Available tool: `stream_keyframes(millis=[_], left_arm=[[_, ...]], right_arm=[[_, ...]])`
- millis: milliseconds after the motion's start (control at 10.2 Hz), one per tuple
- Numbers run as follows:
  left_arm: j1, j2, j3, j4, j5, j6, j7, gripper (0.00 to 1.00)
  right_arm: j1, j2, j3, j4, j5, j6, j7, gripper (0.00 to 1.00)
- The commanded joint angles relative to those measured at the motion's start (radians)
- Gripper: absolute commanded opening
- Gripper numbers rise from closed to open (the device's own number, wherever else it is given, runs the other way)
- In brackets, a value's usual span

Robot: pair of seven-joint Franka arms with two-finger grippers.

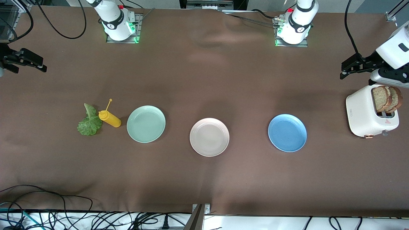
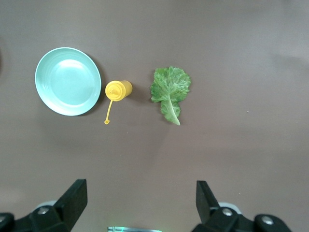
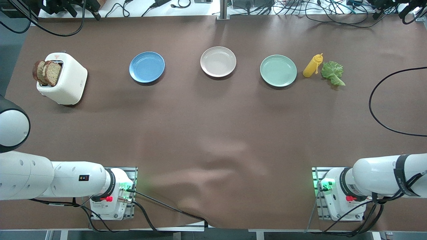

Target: Make sandwich on beige plate with both arms

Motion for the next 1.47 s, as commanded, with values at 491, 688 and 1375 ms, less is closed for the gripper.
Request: stream_keyframes(millis=[491,688,1375], left_arm=[[0.008,0.001,0.016,0.015,-0.001,-0.051,-0.002,1.0],[0.008,0.002,0.018,0.015,0.005,-0.06,-0.007,1.0],[0.007,0.004,0.015,0.015,-0.001,-0.059,-0.01,1.0]], right_arm=[[-0.003,-0.001,-0.001,0.01,0.01,-0.008,-0.015,1.0],[-0.003,-0.001,0.0,0.01,0.01,-0.003,-0.009,1.0],[-0.005,-0.001,0.0,0.01,0.008,-0.009,-0.014,1.0]])
